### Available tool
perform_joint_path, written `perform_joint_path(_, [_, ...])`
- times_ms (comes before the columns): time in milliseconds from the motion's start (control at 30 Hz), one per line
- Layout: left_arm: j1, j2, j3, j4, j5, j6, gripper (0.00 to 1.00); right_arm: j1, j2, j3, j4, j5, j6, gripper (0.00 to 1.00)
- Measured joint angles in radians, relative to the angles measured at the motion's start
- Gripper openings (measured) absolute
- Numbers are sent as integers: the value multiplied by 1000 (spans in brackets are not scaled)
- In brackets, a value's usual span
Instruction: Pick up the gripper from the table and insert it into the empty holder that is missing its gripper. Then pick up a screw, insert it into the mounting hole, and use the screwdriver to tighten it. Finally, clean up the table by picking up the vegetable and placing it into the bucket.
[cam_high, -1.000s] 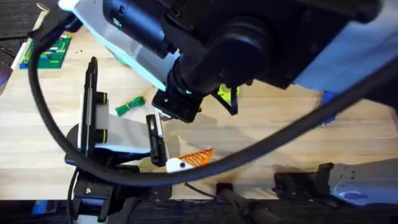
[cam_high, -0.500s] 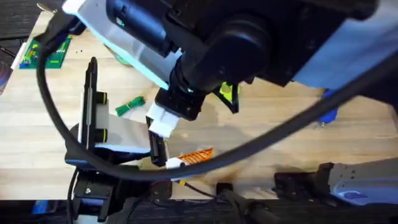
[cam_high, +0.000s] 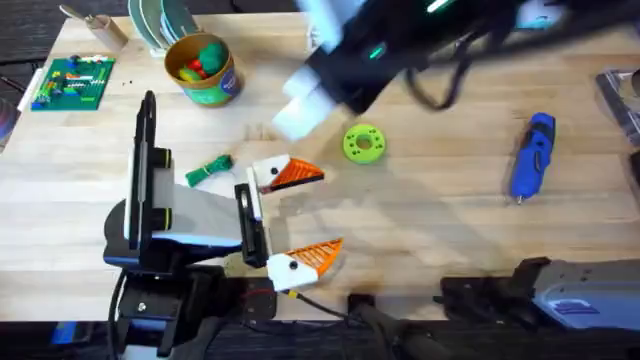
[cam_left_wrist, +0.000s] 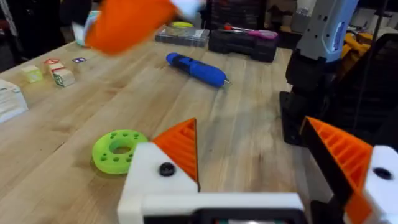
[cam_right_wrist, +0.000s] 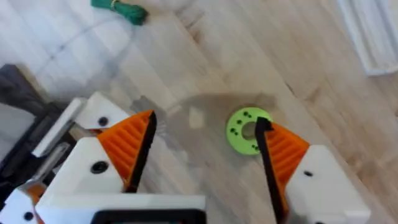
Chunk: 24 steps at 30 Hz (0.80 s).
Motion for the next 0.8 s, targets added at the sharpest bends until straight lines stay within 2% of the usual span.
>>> perform_joint_path(133, [0,0,0,0,0,0,975,-133,-68,0,-57,0,3,991])
perform_joint_path(267, [0,0,0,0,0,3,833,-274,-148,0,-131,0,5,992])
perform_joint_path(333, [0,0,0,0,0,4,640,-363,-201,0,-159,0,4,991])
perform_joint_path(433, [0,0,0,1,0,7,279,-496,-277,0,-194,0,5,991])
perform_joint_path(500, [0,0,0,1,0,8,155,-580,-321,0,-216,0,5,991])
perform_joint_path(533, [0,0,0,1,0,10,9,-693,-363,3,-245,0,5,991])
perform_joint_path(800, [0,0,0,0,-13,10,4,-904,-368,-8,-298,26,22,990])
